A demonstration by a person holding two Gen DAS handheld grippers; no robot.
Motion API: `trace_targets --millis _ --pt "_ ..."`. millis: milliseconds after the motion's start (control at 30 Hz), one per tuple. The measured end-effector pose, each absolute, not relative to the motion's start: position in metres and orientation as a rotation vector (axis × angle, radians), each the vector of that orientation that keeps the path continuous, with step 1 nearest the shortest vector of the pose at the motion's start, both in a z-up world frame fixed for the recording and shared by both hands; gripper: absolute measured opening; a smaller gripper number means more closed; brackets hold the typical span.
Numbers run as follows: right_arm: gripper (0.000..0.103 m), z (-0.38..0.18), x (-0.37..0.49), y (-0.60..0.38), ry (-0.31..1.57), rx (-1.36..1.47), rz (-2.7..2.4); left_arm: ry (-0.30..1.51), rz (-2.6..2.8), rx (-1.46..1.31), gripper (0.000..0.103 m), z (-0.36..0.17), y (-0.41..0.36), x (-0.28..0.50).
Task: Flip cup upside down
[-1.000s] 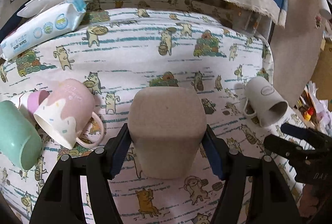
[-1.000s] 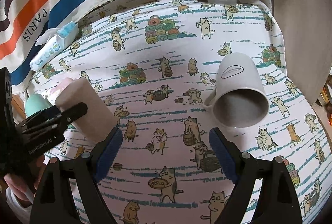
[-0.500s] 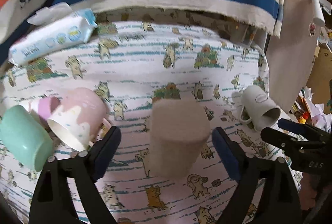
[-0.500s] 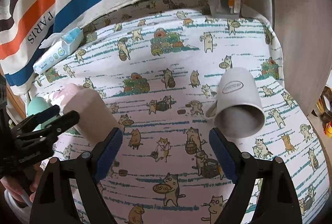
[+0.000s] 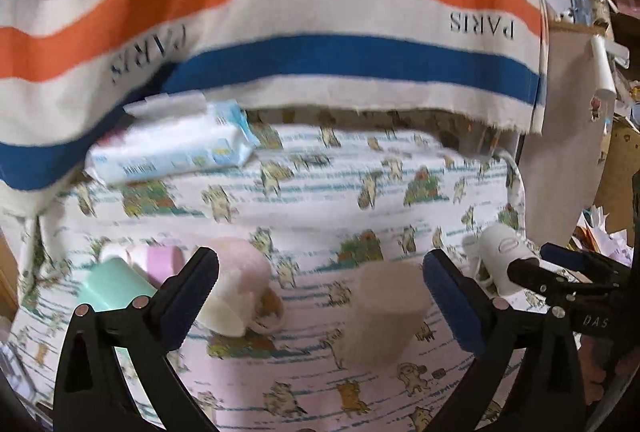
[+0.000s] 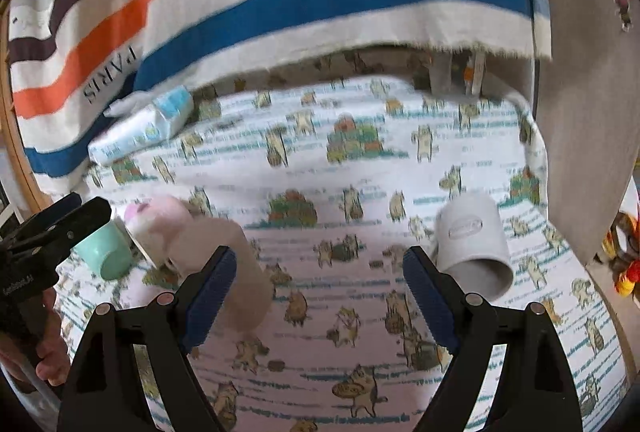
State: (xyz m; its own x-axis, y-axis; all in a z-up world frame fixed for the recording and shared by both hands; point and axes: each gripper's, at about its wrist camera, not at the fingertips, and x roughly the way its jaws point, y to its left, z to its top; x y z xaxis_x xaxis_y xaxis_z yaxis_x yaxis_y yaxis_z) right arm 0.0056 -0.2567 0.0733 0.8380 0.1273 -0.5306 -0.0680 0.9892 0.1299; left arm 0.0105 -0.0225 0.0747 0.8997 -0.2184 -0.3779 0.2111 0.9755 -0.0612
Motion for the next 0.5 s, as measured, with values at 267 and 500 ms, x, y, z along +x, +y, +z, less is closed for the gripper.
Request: trace_targets --millis 267,500 --pt "0.102 0.080 0.005 -0.261 0.395 0.144 0.010 0.245 -0.177 -0.005 0.102 0.074 -0.009 0.001" --pt "0.102 0.053 0.009 -0.254 0.299 0.069 0.003 0.204 -0.118 -0.052 0.102 0.040 0.006 0.011"
